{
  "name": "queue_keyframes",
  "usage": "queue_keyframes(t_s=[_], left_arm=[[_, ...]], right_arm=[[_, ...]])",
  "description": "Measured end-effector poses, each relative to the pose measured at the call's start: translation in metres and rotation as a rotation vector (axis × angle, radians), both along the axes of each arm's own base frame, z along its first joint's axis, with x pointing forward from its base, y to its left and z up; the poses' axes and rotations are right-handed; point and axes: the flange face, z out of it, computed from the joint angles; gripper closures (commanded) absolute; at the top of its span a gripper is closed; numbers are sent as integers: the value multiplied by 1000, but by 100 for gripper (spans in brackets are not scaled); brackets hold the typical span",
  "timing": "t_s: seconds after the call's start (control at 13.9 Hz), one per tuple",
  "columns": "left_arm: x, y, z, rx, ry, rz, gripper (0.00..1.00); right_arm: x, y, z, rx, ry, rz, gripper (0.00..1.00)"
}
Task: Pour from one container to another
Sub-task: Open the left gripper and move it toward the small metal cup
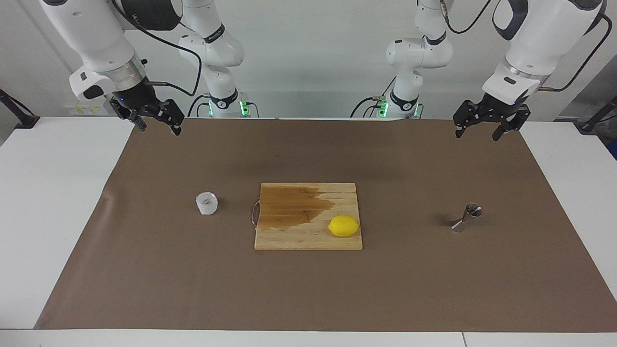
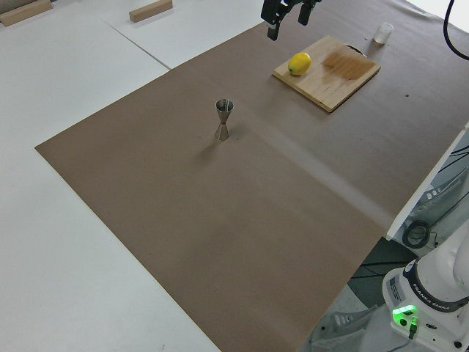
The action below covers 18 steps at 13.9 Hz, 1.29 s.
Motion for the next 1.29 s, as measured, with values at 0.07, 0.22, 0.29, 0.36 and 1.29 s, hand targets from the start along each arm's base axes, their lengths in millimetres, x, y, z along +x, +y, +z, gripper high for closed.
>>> queue_keyframes(t_s=[0.07, 0.22, 0.29, 0.36, 1.29], left_arm=[[0, 0, 0, 0, 0, 0, 0], [0, 0, 0, 0, 0, 0, 0], [0, 0, 0, 0, 0, 2, 0], [0, 0, 0, 0, 0, 6, 0], [95, 63, -64, -105, 140, 433, 0]], right_arm=[[0, 0, 0, 0, 0, 0, 0], [0, 0, 0, 0, 0, 0, 0], [0, 0, 0, 0, 0, 0, 0], [0, 0, 0, 0, 0, 0, 0], [0, 3, 0, 6, -3, 92, 0]])
